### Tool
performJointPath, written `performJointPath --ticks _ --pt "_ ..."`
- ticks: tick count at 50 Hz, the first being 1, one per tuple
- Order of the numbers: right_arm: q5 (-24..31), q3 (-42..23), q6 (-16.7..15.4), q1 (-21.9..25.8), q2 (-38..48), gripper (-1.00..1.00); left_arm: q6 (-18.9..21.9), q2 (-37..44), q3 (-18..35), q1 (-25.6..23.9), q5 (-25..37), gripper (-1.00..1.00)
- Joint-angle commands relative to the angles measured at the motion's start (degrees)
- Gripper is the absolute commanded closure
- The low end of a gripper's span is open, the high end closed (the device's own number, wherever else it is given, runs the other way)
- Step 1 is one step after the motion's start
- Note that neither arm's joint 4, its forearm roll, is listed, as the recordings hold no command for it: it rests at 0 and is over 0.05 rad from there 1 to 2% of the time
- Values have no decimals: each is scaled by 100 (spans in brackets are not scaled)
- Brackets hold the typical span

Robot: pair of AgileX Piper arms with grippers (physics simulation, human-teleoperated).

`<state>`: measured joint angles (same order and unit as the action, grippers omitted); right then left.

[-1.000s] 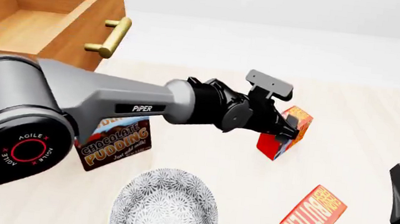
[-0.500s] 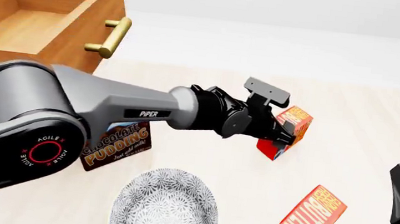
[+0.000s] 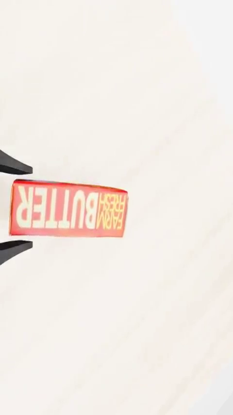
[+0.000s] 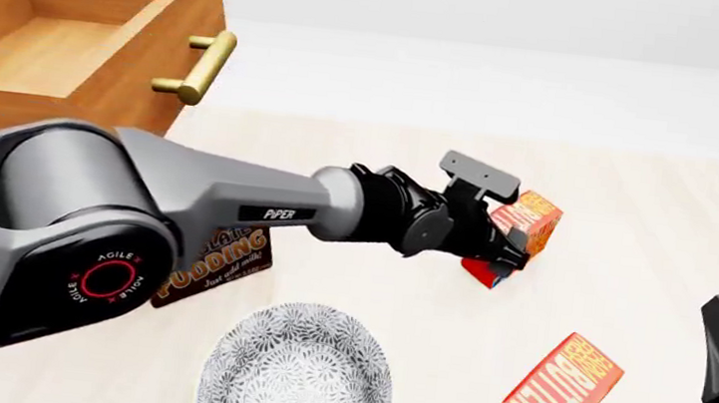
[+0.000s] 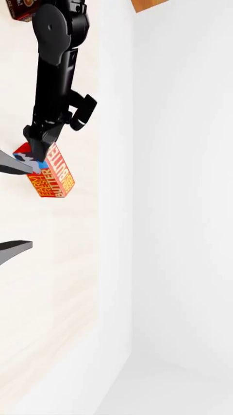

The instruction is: Put the butter at the front in the top drawer of the cabinet and close it.

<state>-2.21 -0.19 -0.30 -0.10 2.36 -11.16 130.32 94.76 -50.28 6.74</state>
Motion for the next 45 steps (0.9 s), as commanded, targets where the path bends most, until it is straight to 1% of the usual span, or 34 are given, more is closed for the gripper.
performJointPath --ticks 1,16,33,45 --pt "-20 -2 8 0 25 -100 -19 136 98 16 -1 -100" --pt "-10 1 7 -1 11 -100 -52 362 339 -47 51 -100" --pt "-11 1 10 0 13 -100 43 582 942 -83 389 -100" --pt "-11 1 9 0 14 -100 88 640 1151 -112 482 -100"
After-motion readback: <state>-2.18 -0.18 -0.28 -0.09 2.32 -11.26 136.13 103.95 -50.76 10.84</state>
